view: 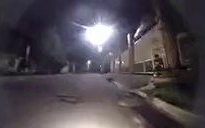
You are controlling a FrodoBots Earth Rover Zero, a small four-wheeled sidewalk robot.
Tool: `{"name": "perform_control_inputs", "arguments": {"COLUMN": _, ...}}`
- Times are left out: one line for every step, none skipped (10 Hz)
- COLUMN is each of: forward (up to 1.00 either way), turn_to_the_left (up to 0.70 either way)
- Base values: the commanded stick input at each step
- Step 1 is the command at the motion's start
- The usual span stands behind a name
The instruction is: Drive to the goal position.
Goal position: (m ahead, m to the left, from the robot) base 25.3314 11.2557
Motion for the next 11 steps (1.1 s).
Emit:
{"name": "perform_control_inputs", "arguments": {"forward": 0.7, "turn_to_the_left": -0.35}}
{"name": "perform_control_inputs", "arguments": {"forward": 0.7, "turn_to_the_left": -0.35}}
{"name": "perform_control_inputs", "arguments": {"forward": 0.7, "turn_to_the_left": -0.35}}
{"name": "perform_control_inputs", "arguments": {"forward": 0.7, "turn_to_the_left": -0.34}}
{"name": "perform_control_inputs", "arguments": {"forward": 0.7, "turn_to_the_left": -0.24}}
{"name": "perform_control_inputs", "arguments": {"forward": 0.7, "turn_to_the_left": 0.0}}
{"name": "perform_control_inputs", "arguments": {"forward": 0.7, "turn_to_the_left": 0.0}}
{"name": "perform_control_inputs", "arguments": {"forward": 0.7, "turn_to_the_left": 0.0}}
{"name": "perform_control_inputs", "arguments": {"forward": 0.7, "turn_to_the_left": 0.0}}
{"name": "perform_control_inputs", "arguments": {"forward": 0.7, "turn_to_the_left": 0.0}}
{"name": "perform_control_inputs", "arguments": {"forward": 0.7, "turn_to_the_left": 0.0}}
